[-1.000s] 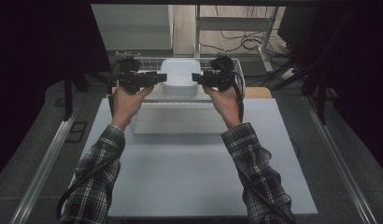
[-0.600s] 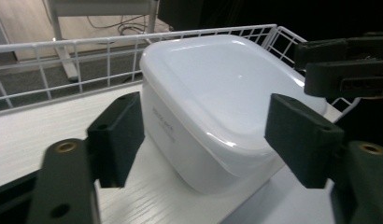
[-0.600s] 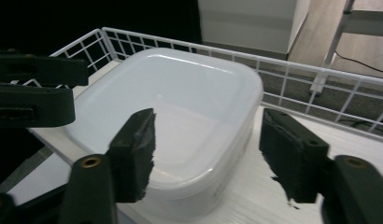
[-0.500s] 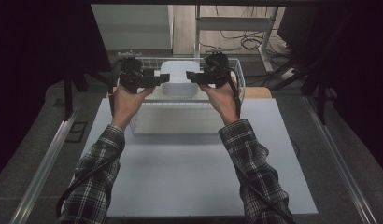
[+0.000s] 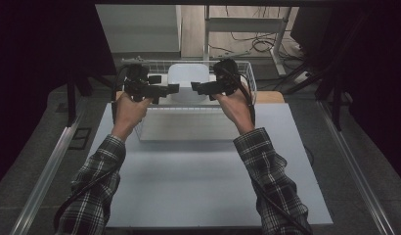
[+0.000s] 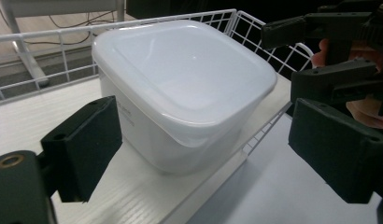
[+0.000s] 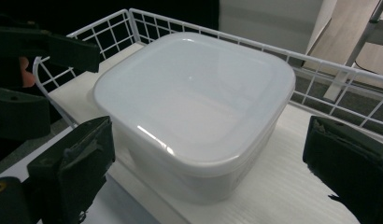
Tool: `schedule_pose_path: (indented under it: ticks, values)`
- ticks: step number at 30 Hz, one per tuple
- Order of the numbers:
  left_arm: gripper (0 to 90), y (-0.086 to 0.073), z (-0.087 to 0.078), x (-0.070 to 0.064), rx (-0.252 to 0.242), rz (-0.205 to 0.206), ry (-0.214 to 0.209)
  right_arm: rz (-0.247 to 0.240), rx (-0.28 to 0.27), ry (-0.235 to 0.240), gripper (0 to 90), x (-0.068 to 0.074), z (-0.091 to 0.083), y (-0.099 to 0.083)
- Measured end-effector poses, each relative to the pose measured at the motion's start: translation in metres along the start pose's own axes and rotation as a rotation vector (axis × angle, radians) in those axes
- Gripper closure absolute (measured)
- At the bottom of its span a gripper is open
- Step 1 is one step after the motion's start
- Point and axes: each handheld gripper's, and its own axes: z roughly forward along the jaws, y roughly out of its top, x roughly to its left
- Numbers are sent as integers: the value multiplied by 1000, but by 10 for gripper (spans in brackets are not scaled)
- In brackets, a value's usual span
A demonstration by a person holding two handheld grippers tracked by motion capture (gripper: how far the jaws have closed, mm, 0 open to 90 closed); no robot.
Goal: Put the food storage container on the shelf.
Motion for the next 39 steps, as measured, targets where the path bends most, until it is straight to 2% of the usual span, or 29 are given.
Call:
schedule_pose_path:
  ticks: [4, 7, 11, 15, 21, 24, 31, 39]
  values:
    - [77, -3, -3, -3, -8, 36, -17, -15, 5, 7, 16, 3, -4, -3]
    - [49, -7, -6, -4, -26, 70, -53, -24, 5, 13, 16, 5, -7, -6]
    - [21, -13, -8, -5, -13, 93, -81, -35, 1, 27, 14, 8, -9, -10]
    - [1, -19, -11, -8, 5, 119, -73, -37, -7, 33, 0, 9, -12, -15]
    - [0, -26, -18, -12, -9, 157, -69, -43, -22, 38, 0, 10, -21, -23]
    - [0, -33, -22, -17, -3, 188, -61, -53, -29, 43, 0, 12, -26, -28]
    - [0, -46, -25, -23, 0, 193, -86, -63, -40, 61, 0, 15, -33, -39]
    - [1, -65, -21, -28, 7, 178, -120, -65, -29, 47, 0, 18, -35, -56]
